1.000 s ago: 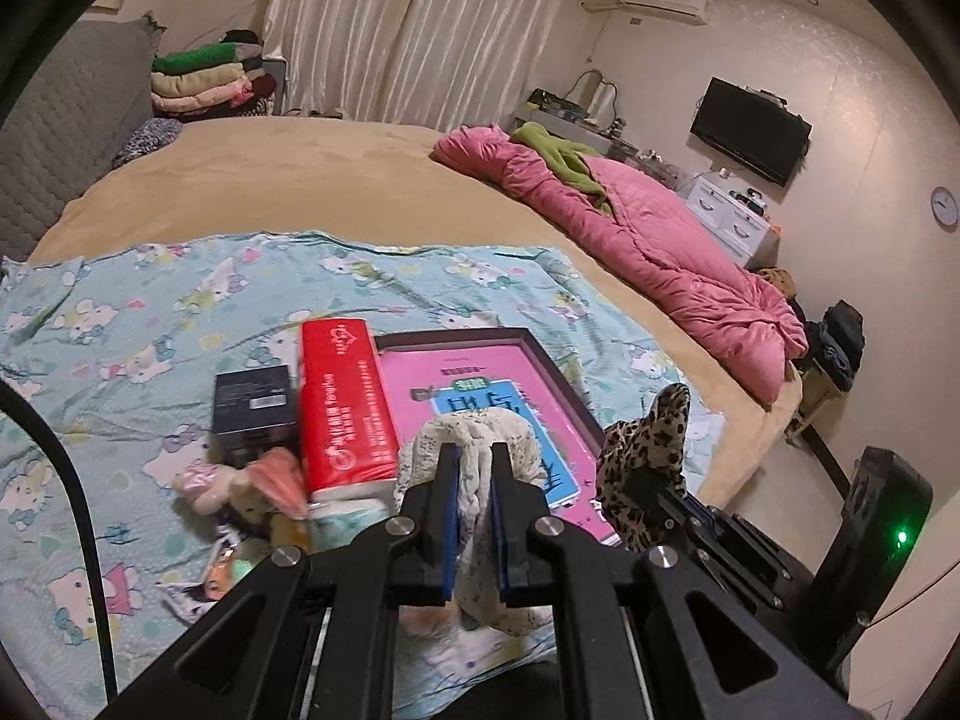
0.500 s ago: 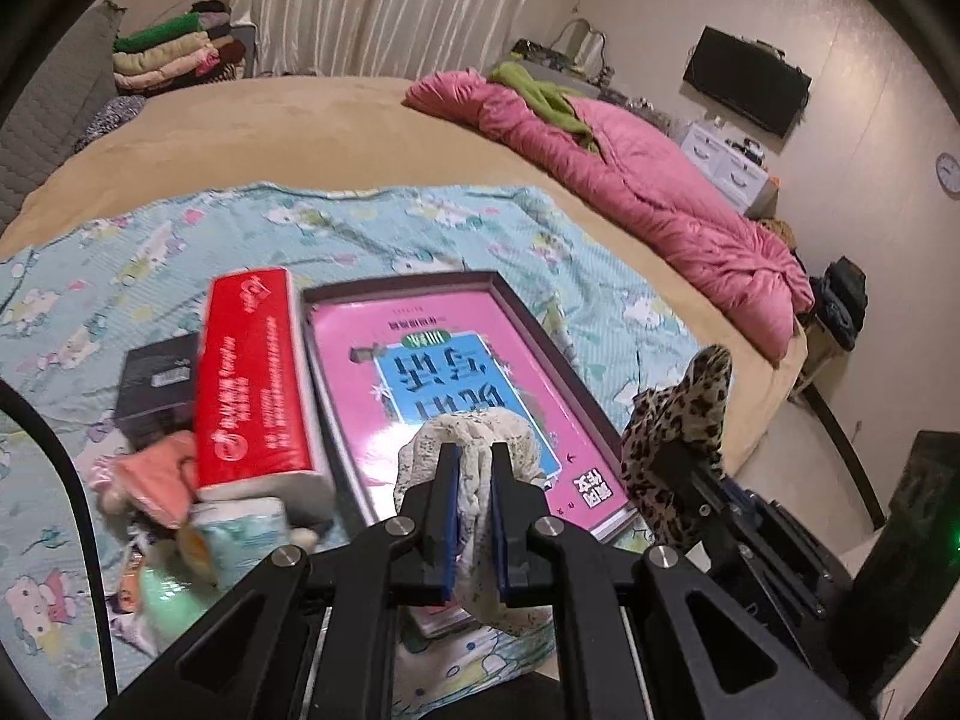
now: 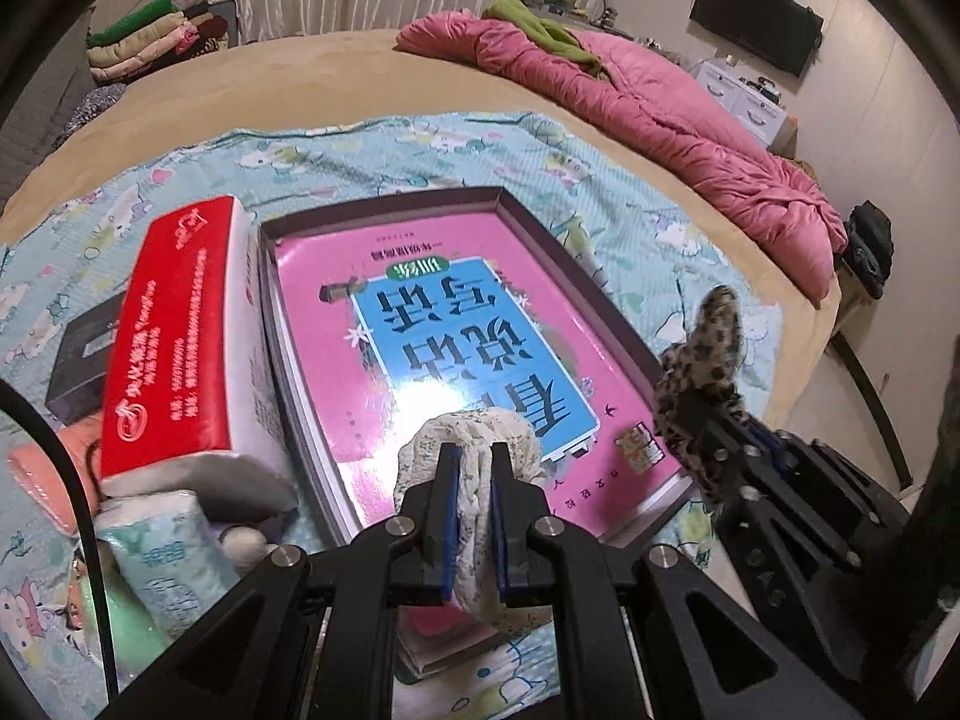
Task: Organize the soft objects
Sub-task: 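Lift both scrunchies and carry them over the pink book box with both tools, then lower both scrunchies onto the pink book box and open both tools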
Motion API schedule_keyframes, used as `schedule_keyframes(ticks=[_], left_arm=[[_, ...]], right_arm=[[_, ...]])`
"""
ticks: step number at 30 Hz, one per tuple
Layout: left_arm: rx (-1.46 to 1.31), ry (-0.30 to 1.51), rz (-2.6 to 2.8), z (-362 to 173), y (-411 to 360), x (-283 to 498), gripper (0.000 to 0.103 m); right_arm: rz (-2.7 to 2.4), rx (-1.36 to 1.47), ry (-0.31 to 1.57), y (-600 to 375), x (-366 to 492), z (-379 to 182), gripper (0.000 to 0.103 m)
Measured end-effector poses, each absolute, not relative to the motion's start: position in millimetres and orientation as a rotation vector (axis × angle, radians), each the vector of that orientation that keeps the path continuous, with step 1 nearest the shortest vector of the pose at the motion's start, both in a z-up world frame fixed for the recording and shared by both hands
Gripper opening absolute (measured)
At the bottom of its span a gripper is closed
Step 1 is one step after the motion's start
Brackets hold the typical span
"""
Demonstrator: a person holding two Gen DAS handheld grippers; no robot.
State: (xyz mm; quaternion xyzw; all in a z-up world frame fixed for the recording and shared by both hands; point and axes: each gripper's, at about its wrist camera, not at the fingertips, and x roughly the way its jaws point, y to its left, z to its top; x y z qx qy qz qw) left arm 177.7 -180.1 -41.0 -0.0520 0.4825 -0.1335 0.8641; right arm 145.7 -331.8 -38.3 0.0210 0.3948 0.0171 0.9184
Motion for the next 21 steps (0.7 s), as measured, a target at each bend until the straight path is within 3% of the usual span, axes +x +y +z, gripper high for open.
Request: schedule_keyframes(ticks=[12, 15, 17, 21], left_arm=[[-0.093, 1.043, -0.274, -60, -181, 183, 0.009], [-0.091, 1.054, -0.278, -64, -181, 184, 0.009], [-0.088, 1.059, -0.276, -66, -181, 183, 0.009], [-0.089, 1.065, -0.277, -69, -181, 182, 0.010]], right_arm=[[0.117, 0.209, 0.929, -342, 162, -75, 0.013], [0.135, 0.240, 0.924, -343, 162, -75, 0.019], [0.141, 0.265, 0.924, -343, 162, -76, 0.031], [0.147, 0.286, 0.909, -345, 160, -75, 0.035]])
